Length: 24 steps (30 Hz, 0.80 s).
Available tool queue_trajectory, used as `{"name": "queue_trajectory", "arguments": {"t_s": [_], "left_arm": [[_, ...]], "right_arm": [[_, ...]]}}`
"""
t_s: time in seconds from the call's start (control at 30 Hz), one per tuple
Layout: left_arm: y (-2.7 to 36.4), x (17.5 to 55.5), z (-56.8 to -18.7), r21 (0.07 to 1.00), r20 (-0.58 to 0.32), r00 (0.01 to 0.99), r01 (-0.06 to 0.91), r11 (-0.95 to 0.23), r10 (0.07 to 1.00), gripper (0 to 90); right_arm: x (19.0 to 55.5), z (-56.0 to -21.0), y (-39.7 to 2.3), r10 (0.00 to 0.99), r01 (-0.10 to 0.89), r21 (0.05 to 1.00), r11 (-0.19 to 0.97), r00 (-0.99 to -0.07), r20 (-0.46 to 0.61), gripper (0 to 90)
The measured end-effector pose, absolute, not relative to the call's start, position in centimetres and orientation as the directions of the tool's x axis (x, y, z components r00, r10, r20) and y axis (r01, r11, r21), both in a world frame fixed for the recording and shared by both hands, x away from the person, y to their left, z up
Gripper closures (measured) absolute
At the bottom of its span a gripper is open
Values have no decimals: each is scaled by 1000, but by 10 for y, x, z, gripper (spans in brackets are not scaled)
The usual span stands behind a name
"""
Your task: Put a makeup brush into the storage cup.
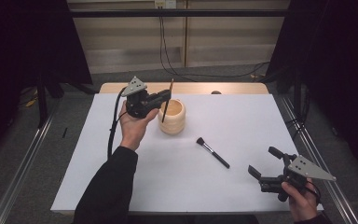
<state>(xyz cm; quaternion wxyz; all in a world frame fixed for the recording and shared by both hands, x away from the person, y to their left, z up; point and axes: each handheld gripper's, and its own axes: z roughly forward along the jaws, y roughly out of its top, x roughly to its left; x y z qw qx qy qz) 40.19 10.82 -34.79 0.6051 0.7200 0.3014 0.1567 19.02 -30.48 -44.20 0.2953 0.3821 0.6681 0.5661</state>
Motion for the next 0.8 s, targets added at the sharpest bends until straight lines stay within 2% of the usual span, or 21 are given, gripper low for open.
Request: {"name": "queue_trajectory", "arguments": {"t_s": [0.8], "left_arm": [[89, 432, -349, 966, -127, 750, 242, -91, 649, 838]], "right_arm": [[190, -442, -306, 846, 176, 982, 69, -532, 36, 0]]}}
